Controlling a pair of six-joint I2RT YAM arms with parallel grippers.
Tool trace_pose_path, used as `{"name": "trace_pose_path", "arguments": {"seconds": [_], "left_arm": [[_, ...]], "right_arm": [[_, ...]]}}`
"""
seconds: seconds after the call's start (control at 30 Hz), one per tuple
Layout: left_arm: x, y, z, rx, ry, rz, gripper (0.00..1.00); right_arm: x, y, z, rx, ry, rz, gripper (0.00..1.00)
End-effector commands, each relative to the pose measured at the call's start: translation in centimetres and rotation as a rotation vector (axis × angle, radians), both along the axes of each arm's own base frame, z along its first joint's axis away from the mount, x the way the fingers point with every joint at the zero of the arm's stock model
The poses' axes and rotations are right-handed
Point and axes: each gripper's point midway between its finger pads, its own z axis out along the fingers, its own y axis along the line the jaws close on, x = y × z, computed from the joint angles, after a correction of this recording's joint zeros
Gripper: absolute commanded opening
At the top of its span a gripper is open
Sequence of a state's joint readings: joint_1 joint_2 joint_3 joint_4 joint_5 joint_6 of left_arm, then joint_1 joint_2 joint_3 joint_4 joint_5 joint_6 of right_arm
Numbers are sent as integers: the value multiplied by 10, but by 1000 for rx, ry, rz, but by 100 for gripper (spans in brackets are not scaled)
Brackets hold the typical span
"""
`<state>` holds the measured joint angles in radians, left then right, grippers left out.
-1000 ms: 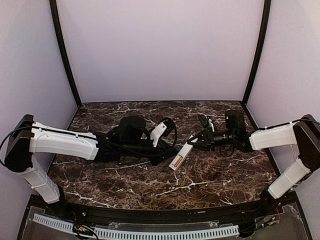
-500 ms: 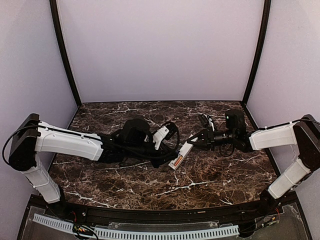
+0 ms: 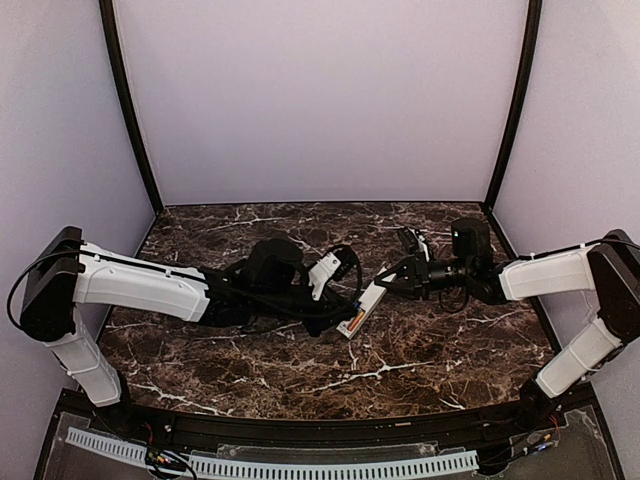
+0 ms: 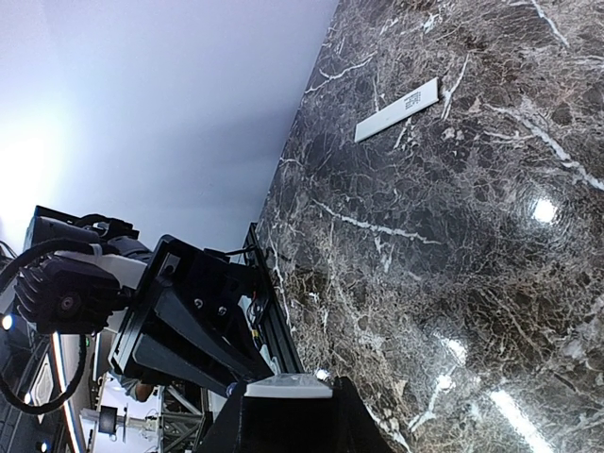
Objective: Load the batteries into the remote control
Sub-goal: Load the battery into the battery compartment.
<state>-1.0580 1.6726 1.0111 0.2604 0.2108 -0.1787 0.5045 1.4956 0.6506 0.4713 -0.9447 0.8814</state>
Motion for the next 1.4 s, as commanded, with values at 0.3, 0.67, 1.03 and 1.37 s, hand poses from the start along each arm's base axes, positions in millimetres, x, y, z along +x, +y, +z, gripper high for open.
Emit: {"name": "trace_pose_path", "arguments": {"seconds": [0.3,0.67,1.03,1.37], "left_arm": [[0,5,-11,57,-4,6,11],[-4,8,-20,82,12,-2,17],[-3,11,-13,71,17,21,36],[-16,20,30,6,-119,-73,57]], "right_arm": [[-1,4,25,49,-65,15,0],[0,4,24,48,-63,18,0],[0,4,19,34,-67,22,0],[-6,4,13,10,-106,74,0]]}}
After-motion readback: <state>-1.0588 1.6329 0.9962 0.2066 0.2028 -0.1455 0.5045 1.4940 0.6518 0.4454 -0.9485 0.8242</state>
